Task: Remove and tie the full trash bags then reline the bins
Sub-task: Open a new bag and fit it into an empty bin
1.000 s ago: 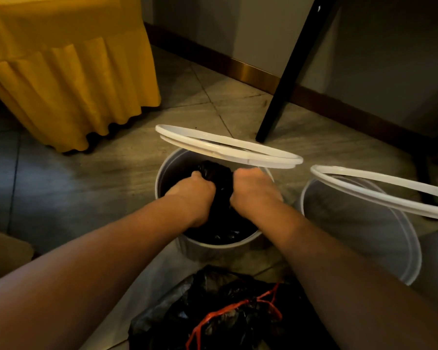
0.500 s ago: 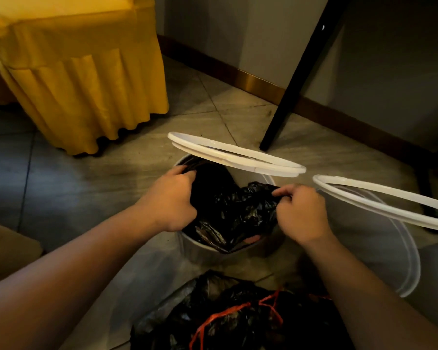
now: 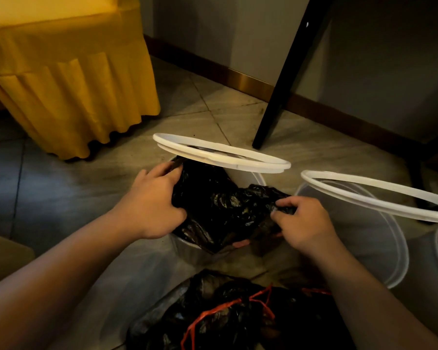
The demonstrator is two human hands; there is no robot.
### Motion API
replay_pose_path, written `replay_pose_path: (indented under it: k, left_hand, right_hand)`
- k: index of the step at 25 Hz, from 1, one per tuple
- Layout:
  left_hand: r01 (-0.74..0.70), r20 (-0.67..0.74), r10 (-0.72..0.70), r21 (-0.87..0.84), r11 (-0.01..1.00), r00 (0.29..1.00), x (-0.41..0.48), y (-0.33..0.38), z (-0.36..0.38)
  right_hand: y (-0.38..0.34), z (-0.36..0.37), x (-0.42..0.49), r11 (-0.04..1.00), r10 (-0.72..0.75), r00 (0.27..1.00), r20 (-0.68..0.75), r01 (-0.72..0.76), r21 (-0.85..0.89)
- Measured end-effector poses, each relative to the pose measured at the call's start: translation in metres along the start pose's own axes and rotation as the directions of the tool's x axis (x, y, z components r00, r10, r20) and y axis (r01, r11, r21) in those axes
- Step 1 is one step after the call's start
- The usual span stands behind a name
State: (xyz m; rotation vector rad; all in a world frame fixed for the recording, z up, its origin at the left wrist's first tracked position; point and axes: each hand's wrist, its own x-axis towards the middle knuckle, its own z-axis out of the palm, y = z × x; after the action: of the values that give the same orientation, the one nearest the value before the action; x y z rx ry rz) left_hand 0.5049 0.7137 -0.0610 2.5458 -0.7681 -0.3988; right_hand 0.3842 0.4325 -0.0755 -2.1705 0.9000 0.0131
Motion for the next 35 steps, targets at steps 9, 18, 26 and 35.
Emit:
replay_pose_path:
  k: [9,18,26,35]
  left_hand:
    - [0.084,-0.251,-0.128,-0.178,0.980,0.959,-0.030,-0.017,0.027]
    - [0.039,-0.266,-0.203,-0.515,0.856,0.943,-0.049,-0.036,0.054]
    - [0.031,-0.285,-0.352,-0.737,0.675,0.892,-0.063,-0.035,0.084]
    - [0.048,-0.332,-0.288,-0.577,0.815,0.898,-0.062,-0.044,0.097]
  right_hand:
    - [0.029,0.014,-0.018,0.961,-0.066,0.973,0.221,0.003,0.275]
    - [0.034,0.029,-0.026,0.952,-0.142,0.978,-0.152,0.177,0.249]
    - [0.047,0.037,-0.043,0.829,-0.079,0.997,-0.019,0.076,0.553]
    - [0.050,0.061,-0.045,0.945,-0.169,0.982,-0.085,0.186,0.270]
